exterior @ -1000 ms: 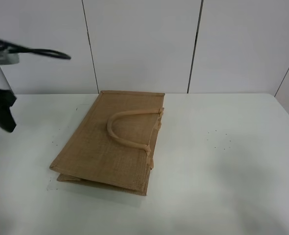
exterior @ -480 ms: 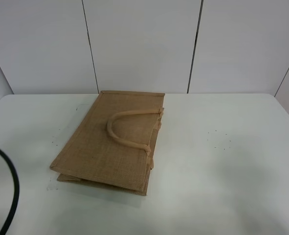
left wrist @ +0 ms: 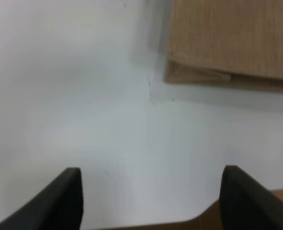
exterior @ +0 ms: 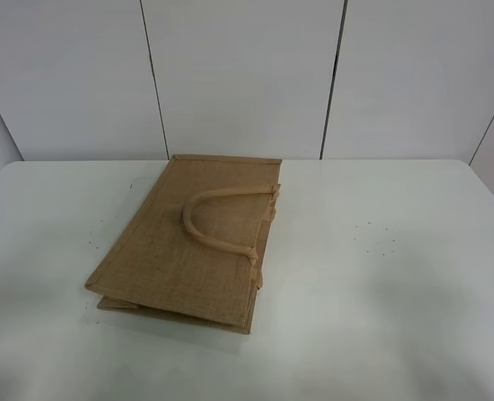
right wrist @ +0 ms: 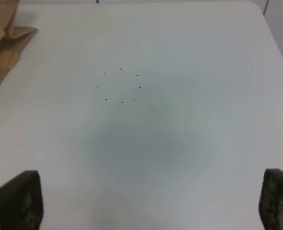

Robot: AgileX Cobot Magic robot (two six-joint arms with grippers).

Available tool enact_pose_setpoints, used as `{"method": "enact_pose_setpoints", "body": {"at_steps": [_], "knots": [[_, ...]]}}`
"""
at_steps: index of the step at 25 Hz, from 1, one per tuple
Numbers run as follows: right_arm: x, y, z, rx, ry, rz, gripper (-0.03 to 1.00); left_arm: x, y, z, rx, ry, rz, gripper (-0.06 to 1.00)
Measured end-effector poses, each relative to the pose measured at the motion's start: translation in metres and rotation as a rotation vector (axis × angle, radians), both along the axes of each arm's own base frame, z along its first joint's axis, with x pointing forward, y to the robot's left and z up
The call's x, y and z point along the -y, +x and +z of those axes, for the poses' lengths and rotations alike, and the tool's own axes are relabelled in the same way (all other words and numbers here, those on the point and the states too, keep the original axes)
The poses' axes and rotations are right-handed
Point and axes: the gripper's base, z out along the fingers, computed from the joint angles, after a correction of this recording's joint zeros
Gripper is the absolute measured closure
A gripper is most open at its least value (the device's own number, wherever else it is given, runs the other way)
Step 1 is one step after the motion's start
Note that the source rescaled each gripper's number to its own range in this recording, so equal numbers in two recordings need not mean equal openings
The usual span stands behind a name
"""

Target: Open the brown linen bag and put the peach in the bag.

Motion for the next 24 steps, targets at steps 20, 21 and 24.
{"method": "enact_pose_setpoints", "body": {"at_steps": [20, 21, 24], "knots": [[0.0, 0.0, 0.0, 0.0, 0.0, 0.0, -0.03, -0.001, -0.021, -0.001, 0.144, -0.007, 0.0, 0.08], [0.0, 0.0, 0.0, 0.0, 0.0, 0.0, -0.03, -0.001, -0.021, -0.001, 0.144, -0.007, 0.0, 0.08], [0.0, 0.0, 0.0, 0.0, 0.0, 0.0, -0.03, -0.001, -0.021, -0.001, 0.144, -0.007, 0.0, 0.08]]}}
